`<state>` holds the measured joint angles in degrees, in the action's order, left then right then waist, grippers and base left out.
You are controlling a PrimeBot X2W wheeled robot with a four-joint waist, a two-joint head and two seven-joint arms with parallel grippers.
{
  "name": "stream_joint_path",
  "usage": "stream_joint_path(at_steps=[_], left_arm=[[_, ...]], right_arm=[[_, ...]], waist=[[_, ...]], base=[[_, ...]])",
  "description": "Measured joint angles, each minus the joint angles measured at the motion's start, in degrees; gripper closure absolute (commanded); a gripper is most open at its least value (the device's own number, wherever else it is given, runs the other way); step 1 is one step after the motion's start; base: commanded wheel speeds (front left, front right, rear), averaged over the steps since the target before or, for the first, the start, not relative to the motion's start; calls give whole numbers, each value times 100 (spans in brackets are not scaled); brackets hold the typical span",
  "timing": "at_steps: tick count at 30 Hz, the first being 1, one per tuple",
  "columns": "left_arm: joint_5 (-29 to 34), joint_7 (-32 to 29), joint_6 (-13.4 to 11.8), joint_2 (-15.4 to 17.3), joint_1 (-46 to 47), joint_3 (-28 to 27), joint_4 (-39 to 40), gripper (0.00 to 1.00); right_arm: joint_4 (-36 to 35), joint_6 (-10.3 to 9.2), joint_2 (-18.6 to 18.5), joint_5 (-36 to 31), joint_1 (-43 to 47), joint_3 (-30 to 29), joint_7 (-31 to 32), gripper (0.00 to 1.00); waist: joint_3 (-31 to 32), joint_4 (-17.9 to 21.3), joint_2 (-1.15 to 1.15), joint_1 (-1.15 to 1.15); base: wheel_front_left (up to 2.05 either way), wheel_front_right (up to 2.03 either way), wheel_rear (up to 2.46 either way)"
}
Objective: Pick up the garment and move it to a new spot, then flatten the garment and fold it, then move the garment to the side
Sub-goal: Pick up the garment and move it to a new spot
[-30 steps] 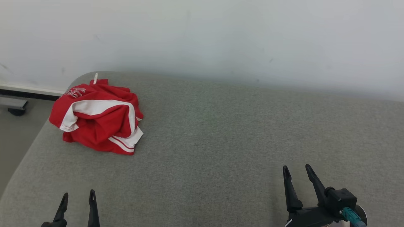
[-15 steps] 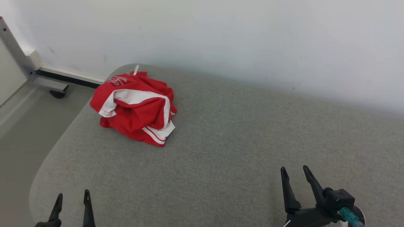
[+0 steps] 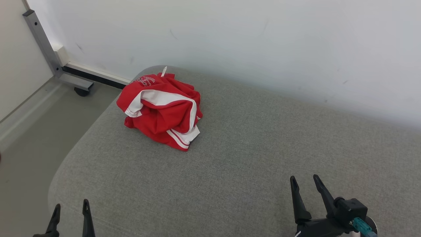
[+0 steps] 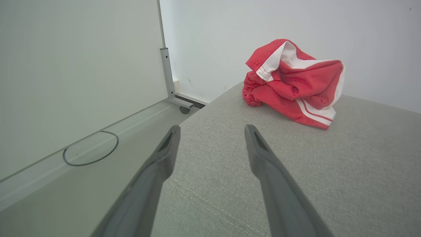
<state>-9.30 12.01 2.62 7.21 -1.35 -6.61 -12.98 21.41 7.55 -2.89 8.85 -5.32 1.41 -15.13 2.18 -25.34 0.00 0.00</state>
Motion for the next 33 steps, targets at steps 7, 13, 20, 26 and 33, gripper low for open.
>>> stream_joint_path(at_steps=[7,13,20,26,33], left_arm=[[-70,33,-45,32,-20,-36,-10,0],[-176,44,-158,20,135,-120,46,0],[-538,-57,10,398,1123,-376,-54,0],[-936,-260,197,886,2133,-653,-159,0],[-1258,-525,297,1483,3047,-865,-335,0]], right_arm=[[19,0,0,24,0,26,0,0],[2,0,1,-10,-79,35,0,0],[-59,0,1,-198,-334,73,0,0],[-185,0,1,-292,-619,90,0,0],[-388,0,-1,-292,-929,13,1,0]], waist=[[-2,3,0,0],[-85,121,0,0],[-315,475,0,0],[-668,901,1,1],[-1252,1425,2,2]], base=[[0,0,0],[0,0,0],[0,0,0],[0,0,0],[0,0,0]])
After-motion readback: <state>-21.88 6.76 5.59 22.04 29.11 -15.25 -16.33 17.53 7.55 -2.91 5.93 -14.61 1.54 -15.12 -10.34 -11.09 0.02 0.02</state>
